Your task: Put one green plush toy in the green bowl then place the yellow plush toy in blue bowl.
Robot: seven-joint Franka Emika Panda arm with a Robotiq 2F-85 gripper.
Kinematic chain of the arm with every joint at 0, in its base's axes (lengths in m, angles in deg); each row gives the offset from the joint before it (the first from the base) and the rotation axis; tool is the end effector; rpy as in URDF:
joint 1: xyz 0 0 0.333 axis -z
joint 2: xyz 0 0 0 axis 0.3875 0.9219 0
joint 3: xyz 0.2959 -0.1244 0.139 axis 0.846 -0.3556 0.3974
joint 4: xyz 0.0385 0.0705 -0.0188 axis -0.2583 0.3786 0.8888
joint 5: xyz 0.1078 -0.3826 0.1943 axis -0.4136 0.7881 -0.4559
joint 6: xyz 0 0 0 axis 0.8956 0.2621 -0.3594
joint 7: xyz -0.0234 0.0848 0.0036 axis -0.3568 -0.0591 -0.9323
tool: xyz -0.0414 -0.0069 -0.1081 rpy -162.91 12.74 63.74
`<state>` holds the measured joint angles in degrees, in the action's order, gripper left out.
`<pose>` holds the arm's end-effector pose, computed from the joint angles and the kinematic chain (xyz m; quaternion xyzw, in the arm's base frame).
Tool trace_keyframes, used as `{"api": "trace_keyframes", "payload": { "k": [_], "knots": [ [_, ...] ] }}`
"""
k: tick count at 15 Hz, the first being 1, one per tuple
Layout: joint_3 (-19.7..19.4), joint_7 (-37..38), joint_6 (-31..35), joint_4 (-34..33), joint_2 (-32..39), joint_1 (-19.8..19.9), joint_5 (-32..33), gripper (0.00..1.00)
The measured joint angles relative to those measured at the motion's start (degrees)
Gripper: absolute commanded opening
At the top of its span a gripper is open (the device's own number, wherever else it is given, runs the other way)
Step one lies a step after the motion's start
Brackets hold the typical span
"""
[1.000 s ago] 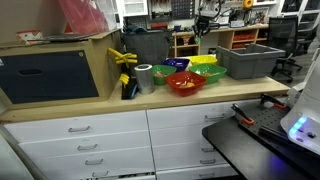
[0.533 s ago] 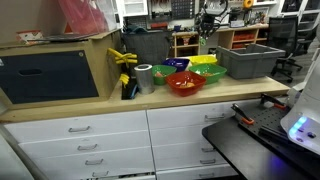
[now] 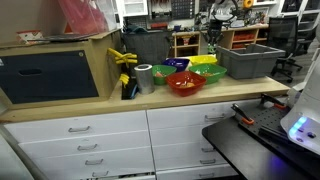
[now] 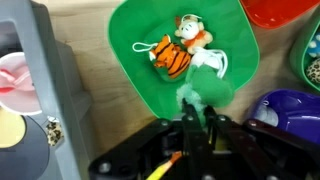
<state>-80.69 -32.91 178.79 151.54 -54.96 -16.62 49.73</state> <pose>0.6119 -0.1077 0.3364 -0.9608 0.2564 0.0584 0.0882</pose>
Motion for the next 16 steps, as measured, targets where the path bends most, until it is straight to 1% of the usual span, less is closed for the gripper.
{"api": "trace_keyframes", "payload": {
  "k": [8,16],
  "knots": [
    [-0.3,-5.4,9.6,8.2,-0.4,0.2,0.7,0.03],
    [0.2,-7.6,15.0,14.3,-0.4,0.0,0.7,0.03]
  ]
}}
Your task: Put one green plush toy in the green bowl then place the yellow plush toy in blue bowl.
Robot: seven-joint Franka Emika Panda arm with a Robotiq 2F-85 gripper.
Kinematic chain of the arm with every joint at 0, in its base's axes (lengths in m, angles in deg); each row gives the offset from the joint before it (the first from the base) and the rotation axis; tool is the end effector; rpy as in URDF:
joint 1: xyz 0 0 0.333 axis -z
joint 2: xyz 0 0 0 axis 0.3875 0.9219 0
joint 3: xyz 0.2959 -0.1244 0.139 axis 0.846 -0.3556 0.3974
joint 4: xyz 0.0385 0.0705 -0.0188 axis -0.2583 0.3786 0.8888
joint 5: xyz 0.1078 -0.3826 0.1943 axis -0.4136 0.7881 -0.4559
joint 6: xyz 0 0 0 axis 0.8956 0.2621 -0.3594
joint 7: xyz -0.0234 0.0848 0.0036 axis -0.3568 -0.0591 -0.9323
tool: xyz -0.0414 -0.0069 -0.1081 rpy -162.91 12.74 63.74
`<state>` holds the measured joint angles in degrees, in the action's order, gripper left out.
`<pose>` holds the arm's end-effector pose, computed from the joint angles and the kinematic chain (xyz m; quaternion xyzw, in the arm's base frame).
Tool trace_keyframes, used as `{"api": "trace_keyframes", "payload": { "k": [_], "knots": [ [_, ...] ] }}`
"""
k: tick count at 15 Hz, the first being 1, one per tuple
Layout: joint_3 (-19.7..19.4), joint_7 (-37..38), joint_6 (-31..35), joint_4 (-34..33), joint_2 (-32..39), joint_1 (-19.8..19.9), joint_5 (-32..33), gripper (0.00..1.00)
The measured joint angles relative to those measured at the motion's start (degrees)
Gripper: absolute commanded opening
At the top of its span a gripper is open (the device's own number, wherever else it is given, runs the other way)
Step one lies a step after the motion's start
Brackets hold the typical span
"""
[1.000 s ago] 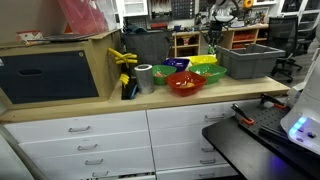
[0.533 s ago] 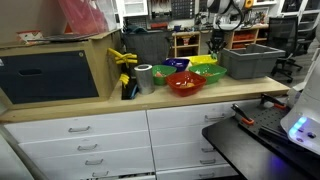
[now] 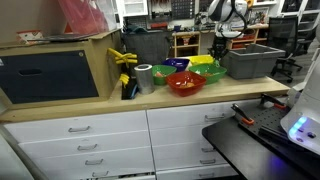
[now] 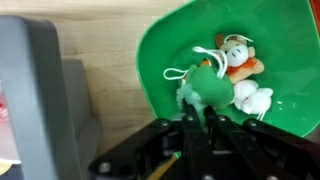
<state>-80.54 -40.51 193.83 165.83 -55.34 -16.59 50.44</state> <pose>0.5517 -0.1052 0.2488 -0.9746 0.2087 0.0442 0.0682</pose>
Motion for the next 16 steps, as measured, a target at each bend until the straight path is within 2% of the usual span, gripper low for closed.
{"api": "trace_keyframes", "payload": {
  "k": [1,2,3,11,12,16],
  "knots": [
    [0.1,0.0,0.7,0.5,0.0,0.0,0.0,0.03],
    [0.2,0.0,1.3,0.9,0.0,-0.1,0.0,0.36],
    [0.4,0.0,1.8,1.3,0.1,-0.2,0.0,0.37],
    [0.7,-4.8,1.9,1.5,-0.7,0.2,0.3,0.96],
    [0.6,-5.6,1.9,1.3,-1.2,0.5,0.1,1.0],
    [0.6,-7.8,1.5,-1.1,-3.9,1.6,-1.3,1.0]
  ]
}}
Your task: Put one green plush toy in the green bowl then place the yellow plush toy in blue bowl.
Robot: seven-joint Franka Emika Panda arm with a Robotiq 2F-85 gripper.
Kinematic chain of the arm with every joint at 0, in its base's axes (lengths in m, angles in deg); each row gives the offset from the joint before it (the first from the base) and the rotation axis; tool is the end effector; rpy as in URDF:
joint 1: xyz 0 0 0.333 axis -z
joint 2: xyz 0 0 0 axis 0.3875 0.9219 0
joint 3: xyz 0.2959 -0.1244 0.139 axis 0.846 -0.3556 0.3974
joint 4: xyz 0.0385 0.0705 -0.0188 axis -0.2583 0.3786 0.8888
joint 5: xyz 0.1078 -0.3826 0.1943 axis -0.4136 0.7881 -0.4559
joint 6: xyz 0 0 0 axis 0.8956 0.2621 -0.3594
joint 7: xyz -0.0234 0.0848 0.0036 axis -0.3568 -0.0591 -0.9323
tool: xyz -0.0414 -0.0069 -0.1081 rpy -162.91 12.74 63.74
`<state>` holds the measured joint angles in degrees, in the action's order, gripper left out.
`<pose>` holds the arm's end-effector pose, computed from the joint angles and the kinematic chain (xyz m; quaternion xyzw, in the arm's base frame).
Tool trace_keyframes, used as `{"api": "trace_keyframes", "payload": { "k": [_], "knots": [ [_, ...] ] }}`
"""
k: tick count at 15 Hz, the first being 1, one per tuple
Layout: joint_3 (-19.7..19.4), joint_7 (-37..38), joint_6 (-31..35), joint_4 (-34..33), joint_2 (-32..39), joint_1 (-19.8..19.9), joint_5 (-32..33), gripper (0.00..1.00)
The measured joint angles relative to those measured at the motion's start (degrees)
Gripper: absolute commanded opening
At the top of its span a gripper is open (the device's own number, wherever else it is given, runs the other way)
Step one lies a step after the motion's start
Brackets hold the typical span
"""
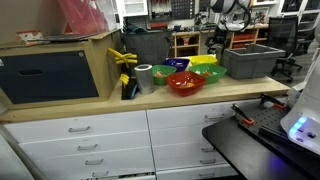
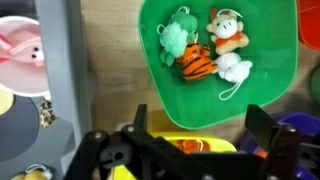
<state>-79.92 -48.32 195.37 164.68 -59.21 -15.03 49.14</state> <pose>0.5647 -0.1174 0.2980 -0.9846 0.1559 -0.0190 0.0770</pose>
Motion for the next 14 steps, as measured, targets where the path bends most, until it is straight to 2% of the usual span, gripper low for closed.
{"api": "trace_keyframes", "payload": {
  "k": [5,14],
  "knots": [
    [-0.2,-0.9,-1.3,-5.0,-2.3,0.1,-1.3,1.0],
    [-3.3,1.7,-11.8,-17.3,-2.6,0.5,9.3,1.0]
  ]
}}
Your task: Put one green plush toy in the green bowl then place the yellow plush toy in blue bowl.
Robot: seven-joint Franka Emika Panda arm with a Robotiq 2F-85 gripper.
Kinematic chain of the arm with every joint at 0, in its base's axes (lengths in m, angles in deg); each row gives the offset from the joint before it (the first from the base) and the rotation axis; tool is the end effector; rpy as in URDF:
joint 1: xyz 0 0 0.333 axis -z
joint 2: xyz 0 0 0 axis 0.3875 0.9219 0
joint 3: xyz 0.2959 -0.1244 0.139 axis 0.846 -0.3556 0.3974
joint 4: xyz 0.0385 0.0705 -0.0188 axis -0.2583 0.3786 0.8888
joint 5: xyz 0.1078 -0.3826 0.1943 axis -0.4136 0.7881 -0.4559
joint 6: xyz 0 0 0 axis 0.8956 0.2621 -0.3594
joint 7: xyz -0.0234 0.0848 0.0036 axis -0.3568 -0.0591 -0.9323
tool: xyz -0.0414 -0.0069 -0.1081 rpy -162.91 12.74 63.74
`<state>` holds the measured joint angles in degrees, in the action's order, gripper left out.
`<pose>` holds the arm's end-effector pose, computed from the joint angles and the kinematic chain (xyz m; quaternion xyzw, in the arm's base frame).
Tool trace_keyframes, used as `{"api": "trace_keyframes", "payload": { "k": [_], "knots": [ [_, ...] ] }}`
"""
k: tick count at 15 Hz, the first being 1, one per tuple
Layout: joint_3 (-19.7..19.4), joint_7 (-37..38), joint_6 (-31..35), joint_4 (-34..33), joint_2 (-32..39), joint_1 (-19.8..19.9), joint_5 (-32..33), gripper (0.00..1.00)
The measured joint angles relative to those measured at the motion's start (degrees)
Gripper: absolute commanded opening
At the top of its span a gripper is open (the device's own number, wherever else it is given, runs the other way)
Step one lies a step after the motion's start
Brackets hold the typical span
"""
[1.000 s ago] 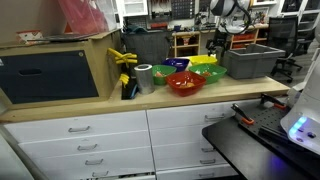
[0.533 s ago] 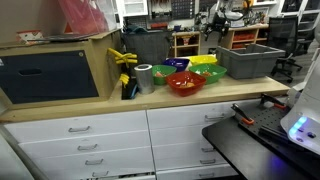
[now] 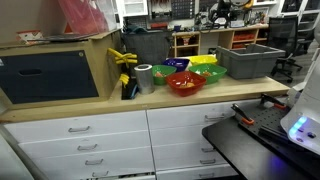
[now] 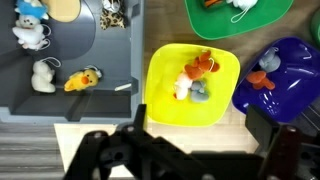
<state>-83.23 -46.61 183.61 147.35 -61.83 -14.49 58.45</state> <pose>0.6192 -0.1715 0.4557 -0.9871 0.1362 -0.0829 0.0167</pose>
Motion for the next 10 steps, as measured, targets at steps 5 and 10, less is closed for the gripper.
{"api": "trace_keyframes", "payload": {
  "k": [5,10],
  "knots": [
    [0.0,0.9,-10.8,-4.5,-1.1,0.0,2.5,1.0],
    [0.0,0.9,-18.4,-6.3,-2.8,0.0,2.5,1.0]
  ]
}}
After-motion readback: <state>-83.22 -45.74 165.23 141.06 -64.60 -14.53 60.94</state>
